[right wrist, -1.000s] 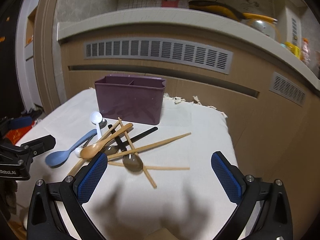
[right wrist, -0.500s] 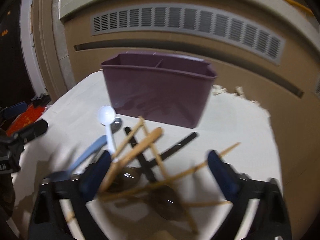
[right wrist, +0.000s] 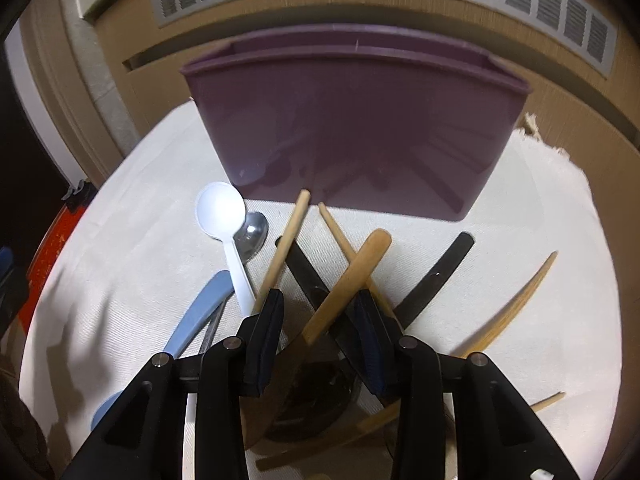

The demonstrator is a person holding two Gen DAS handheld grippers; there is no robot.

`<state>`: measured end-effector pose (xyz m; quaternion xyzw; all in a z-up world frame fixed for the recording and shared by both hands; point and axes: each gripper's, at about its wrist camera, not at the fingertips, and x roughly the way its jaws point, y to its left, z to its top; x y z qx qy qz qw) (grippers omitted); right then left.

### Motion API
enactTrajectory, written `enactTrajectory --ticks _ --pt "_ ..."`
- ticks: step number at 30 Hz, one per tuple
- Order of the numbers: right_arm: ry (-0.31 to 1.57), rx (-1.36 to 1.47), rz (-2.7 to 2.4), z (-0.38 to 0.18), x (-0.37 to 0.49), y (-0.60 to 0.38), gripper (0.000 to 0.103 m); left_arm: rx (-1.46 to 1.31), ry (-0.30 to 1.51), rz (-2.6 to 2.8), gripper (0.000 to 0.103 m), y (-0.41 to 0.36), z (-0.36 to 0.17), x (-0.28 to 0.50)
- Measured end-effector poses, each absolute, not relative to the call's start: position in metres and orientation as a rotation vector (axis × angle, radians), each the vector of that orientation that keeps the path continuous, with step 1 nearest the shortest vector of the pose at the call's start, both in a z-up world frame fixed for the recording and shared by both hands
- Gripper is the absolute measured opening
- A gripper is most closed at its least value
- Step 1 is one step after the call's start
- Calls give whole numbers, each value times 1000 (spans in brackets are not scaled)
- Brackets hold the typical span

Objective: Organize utensils
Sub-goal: 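Grasp the wooden spoon with the right tool while the left tool approaches the blue spoon, then lift the wooden spoon with the right tool while the left tool grasps the white ball-handled spoon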

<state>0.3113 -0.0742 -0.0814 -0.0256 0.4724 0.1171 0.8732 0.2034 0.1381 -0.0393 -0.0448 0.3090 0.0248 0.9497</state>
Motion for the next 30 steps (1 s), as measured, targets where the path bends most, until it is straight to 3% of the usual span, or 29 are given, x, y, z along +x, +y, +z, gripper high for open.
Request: enactTrajectory --ticks 4,15,18,20,23,27,30 --pt "991 -69 280 -79 310 -79 12 -92 648 2 103 132 -41 203" --pt "909 -41 299 -45 273 -135 11 -107 819 -157 103 93 -60 219" --pt "897 -33 301 -42 268 -143 12 -43 836 -193 99 74 -61 224" --pt "893 -29 315 -43 262 -150 11 -23 853 -233 76 63 -61 227" --pt "886 -16 333 -47 253 -159 12 -17 896 -300 58 48 -63 238" --pt "867 10 352 -48 249 -165 12 58 932 -319 54 26 -66 255" --pt "865 30 360 -49 249 -169 12 102 956 -291 43 20 -70 270"
